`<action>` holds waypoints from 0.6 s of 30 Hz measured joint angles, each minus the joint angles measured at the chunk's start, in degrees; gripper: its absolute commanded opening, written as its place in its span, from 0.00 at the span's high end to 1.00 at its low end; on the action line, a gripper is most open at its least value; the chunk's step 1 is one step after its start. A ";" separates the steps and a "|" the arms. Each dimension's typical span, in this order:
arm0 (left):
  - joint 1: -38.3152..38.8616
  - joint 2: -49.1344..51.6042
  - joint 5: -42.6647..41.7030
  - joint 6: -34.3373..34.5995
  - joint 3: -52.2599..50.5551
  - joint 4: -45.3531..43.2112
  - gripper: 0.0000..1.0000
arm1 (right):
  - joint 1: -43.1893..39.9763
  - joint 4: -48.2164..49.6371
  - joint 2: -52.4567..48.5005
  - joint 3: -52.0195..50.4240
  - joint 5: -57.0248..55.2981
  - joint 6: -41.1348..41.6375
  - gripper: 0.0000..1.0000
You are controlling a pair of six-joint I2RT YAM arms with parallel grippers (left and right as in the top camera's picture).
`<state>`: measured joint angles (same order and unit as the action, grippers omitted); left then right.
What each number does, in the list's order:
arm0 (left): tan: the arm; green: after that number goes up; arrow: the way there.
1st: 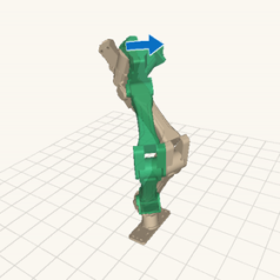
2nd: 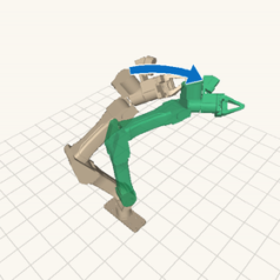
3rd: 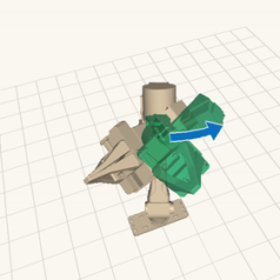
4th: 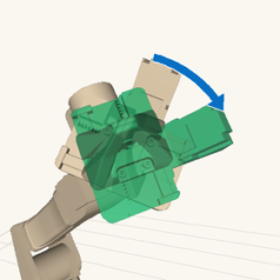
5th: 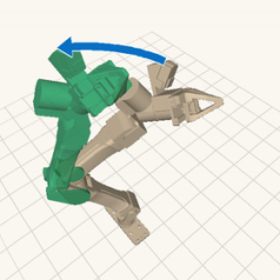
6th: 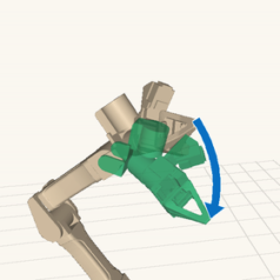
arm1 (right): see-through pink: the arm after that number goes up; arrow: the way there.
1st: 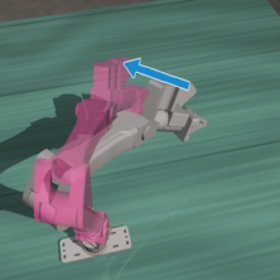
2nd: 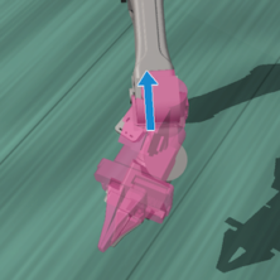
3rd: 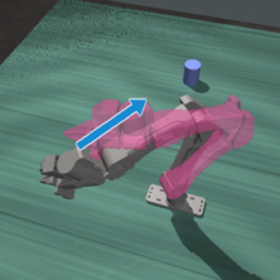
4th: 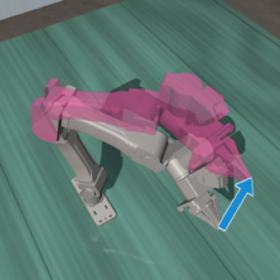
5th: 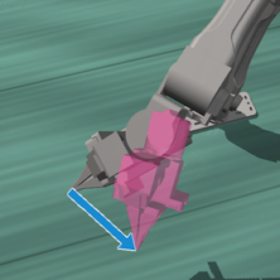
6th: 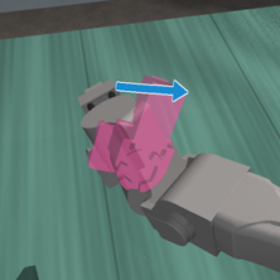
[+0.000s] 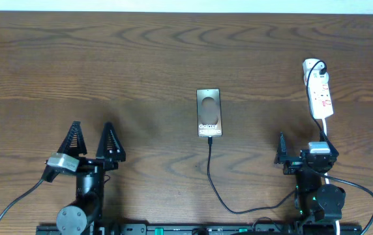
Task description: Plug charger to phone and switch on socket
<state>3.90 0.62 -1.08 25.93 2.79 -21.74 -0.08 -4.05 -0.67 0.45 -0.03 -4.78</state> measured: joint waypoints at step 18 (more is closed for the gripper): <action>-1.57 -0.04 2.91 -3.91 -2.23 21.94 0.02 | 0.00 0.00 0.00 -0.04 0.00 0.00 0.01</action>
<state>2.33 0.58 1.83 22.02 0.56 0.21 -0.08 -4.05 -0.67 0.40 -0.03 -4.78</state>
